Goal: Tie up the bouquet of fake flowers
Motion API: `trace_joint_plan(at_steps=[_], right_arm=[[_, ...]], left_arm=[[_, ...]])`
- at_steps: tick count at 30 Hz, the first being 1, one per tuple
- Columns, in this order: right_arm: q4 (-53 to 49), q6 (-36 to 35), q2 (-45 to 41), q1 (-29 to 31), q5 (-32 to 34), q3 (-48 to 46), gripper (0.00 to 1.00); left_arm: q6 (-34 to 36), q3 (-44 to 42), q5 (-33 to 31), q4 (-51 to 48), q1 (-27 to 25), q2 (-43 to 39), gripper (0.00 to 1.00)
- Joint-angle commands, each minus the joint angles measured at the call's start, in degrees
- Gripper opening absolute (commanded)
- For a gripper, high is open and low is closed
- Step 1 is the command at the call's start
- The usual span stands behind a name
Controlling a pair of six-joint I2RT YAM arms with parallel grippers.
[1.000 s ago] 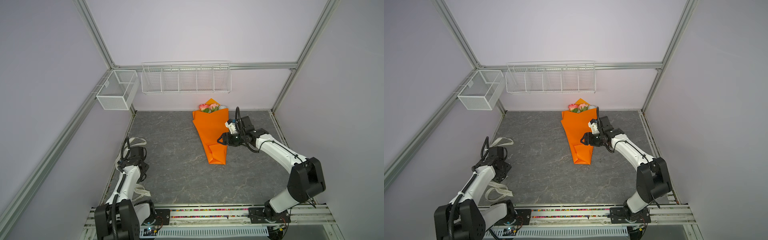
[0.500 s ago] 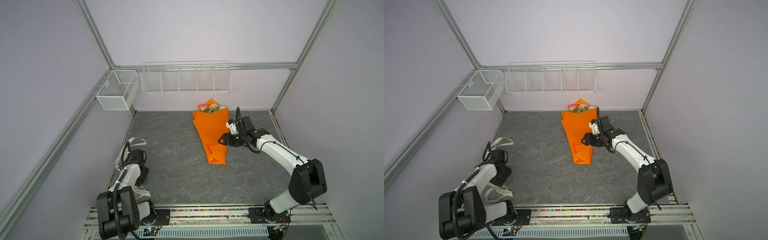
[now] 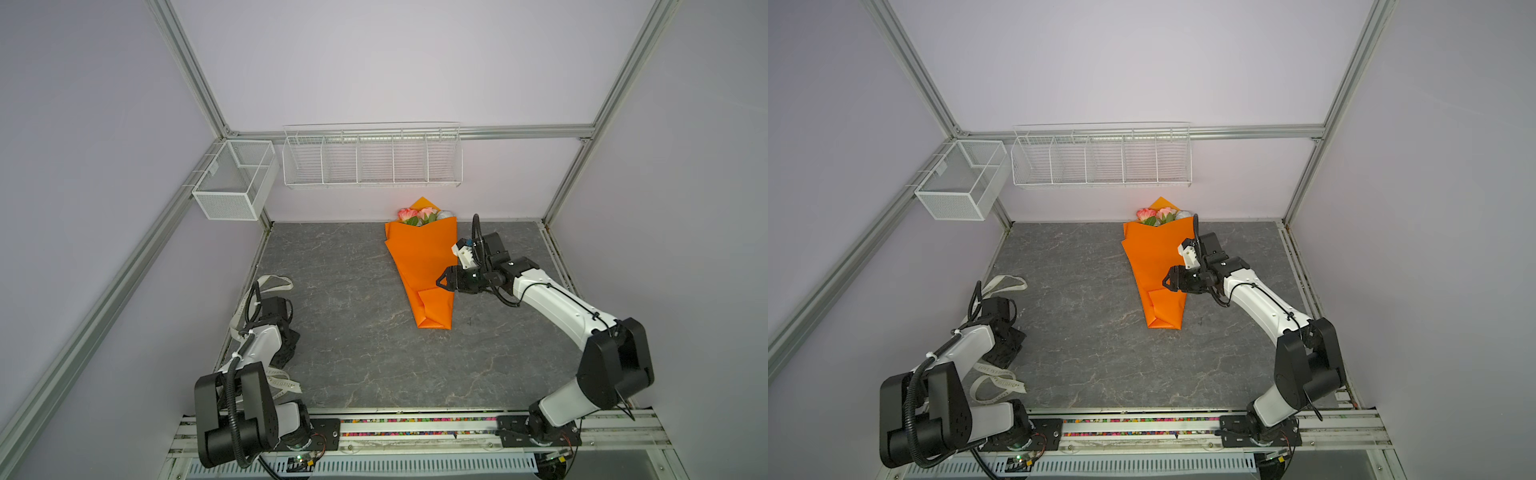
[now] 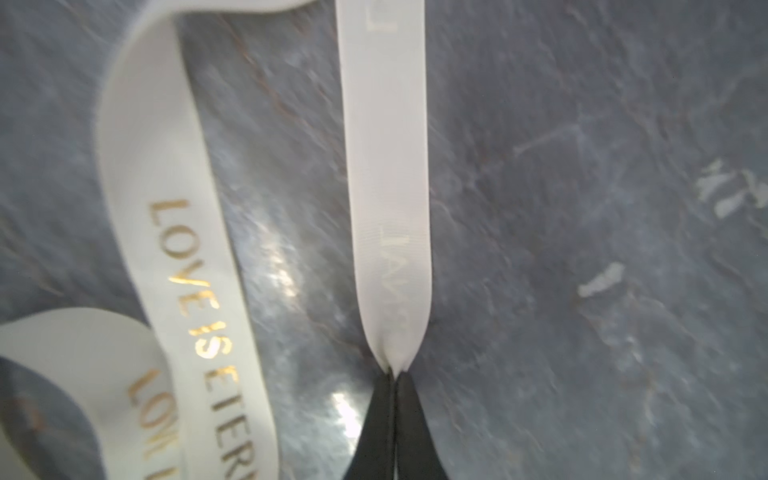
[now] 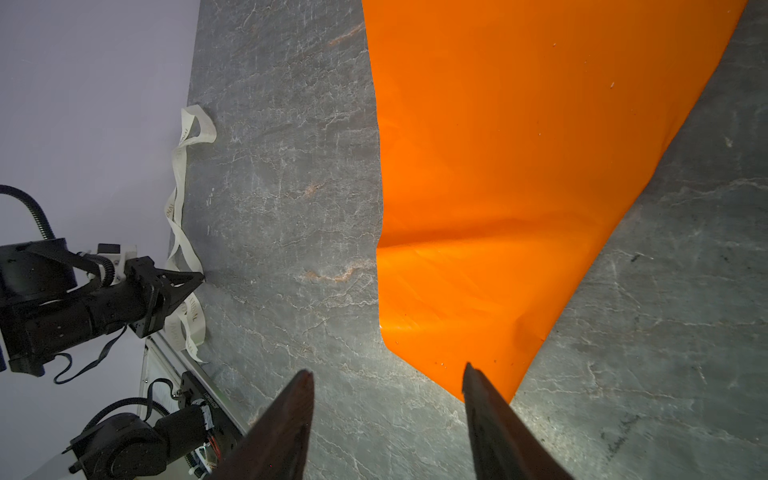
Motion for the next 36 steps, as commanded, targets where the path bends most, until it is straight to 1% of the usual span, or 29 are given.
trace_joint_plan(at_steps=[1, 3, 6, 8, 10, 12, 14, 17, 20, 23, 27, 28, 30, 33, 36], right_arm=[[-0.2, -0.5, -2.1, 0.4, 1.8, -1.9, 0.6], [-0.3, -0.5, -3.5, 0.4, 2.7, -2.9, 0.6], [-0.1, -0.2, -5.8, 0.4, 3.3, -5.1, 0.61], [0.9, 1.0, -8.0, 0.5, 3.0, -7.5, 0.61], [2.5, 2.5, -10.3, 0.4, 2.6, -10.5, 0.61], [3.8, 4.0, -12.8, 0.4, 3.0, -13.5, 0.6], [4.7, 5.3, -15.1, 0.4, 4.2, -16.2, 0.6], [4.1, 6.0, -17.1, 0.4, 5.1, -18.1, 0.58], [3.8, 7.2, -18.3, 0.0, 4.0, -19.1, 0.57], [3.7, 9.1, -18.3, -0.9, 2.4, -19.4, 0.57], [6.3, 11.9, -14.5, -2.5, -7.3, -17.6, 0.62], [6.3, 12.1, -12.9, -2.3, -9.1, -16.3, 0.65], [7.5, 13.0, -10.7, -1.3, -13.0, -14.7, 0.65], [12.8, 19.2, -8.6, 1.2, -15.1, -15.0, 0.7], [15.9, 25.0, -6.6, 3.9, -15.1, -15.1, 0.71]], left_arm=[[-0.6, -0.1, 12.2, 0.9, -6.6, 1.5, 0.0], [-2.7, 2.6, 11.6, -0.6, -13.1, 0.1, 0.0], [-7.5, 6.8, 10.6, -0.5, -24.3, -2.0, 0.0], [-10.1, 9.1, 11.0, 2.4, -31.8, -2.3, 0.0], [-10.5, 11.5, 12.0, 6.7, -38.3, -1.2, 0.0], [-9.4, 15.2, 14.4, 9.9, -44.1, 1.7, 0.0], [-7.7, 20.3, 15.4, 10.1, -50.1, 5.7, 0.0], [-5.4, 27.0, 17.2, 10.2, -56.9, 10.6, 0.0], [-4.4, 30.8, 17.5, 9.9, -60.9, 12.5, 0.0], [-4.0, 29.0, 18.6, 13.3, -63.2, 10.1, 0.0], [-4.1, 22.1, 20.5, 18.9, -64.1, 4.2, 0.0], [-4.0, 20.6, 21.2, 19.8, -64.2, 2.8, 0.0], [-3.7, 18.9, 22.3, 20.4, -64.1, 0.7, 0.0], [-3.5, 17.3, 23.5, 22.0, -64.2, -1.0, 0.0], [-2.9, 17.0, 25.3, 23.1, -64.3, -1.0, 0.0]])
